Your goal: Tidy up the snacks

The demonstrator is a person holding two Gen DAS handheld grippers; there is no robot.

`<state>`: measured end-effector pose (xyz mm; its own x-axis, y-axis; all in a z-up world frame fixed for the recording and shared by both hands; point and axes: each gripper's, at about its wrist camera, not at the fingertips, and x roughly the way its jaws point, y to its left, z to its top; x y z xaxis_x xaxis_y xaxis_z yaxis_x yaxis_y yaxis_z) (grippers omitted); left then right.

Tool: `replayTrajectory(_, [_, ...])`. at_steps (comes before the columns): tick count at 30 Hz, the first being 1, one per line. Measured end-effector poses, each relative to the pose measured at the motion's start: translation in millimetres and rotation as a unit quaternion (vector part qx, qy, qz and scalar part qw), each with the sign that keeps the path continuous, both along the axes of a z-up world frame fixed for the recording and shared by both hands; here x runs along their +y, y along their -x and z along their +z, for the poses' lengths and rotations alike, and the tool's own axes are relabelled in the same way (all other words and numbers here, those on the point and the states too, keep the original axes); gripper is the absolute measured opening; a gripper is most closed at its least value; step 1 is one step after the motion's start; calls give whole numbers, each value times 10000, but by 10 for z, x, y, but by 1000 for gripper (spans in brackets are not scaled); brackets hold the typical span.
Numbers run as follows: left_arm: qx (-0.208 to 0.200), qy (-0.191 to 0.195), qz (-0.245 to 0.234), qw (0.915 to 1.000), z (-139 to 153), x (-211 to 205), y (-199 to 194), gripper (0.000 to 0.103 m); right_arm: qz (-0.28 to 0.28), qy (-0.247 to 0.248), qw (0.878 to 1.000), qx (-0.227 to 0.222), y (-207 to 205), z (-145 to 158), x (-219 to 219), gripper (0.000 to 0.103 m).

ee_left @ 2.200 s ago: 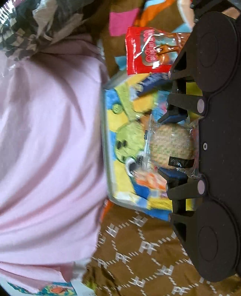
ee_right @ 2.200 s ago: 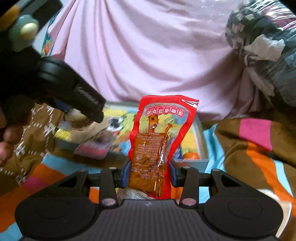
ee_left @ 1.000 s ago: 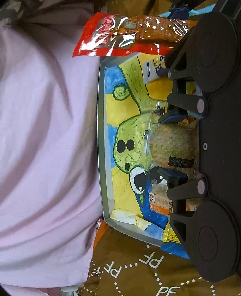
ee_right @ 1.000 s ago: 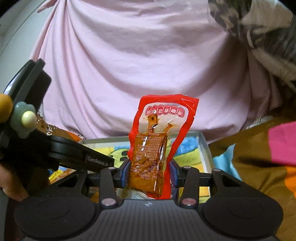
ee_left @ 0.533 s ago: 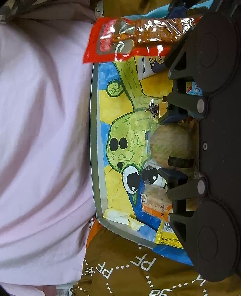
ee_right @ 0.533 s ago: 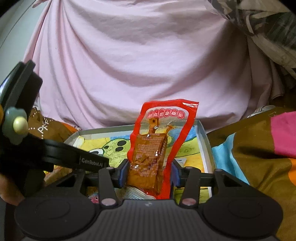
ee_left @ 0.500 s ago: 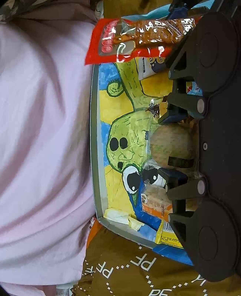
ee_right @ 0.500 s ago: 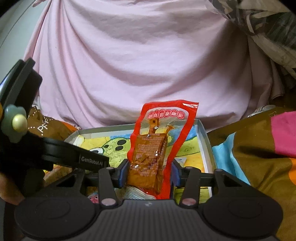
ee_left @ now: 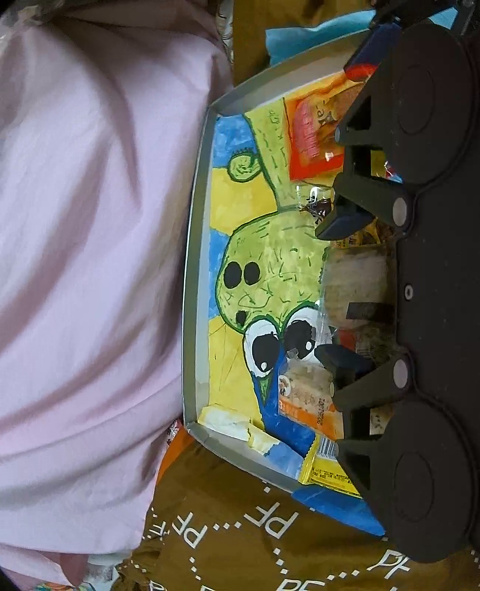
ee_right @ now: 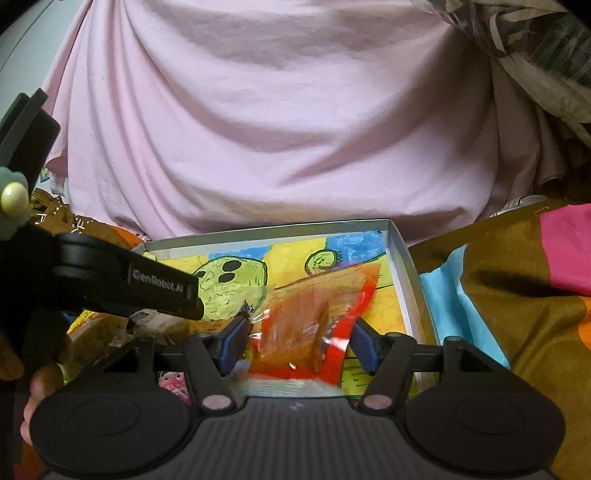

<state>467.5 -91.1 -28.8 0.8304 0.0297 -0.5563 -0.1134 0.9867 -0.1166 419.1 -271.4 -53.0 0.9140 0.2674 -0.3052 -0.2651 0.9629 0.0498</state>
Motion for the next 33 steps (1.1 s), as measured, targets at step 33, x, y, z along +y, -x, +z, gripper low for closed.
replayTrajectory(33, [-351, 246, 485, 9979, 591, 189, 605, 102, -348, 18, 9983, -463, 569, 389, -55, 103])
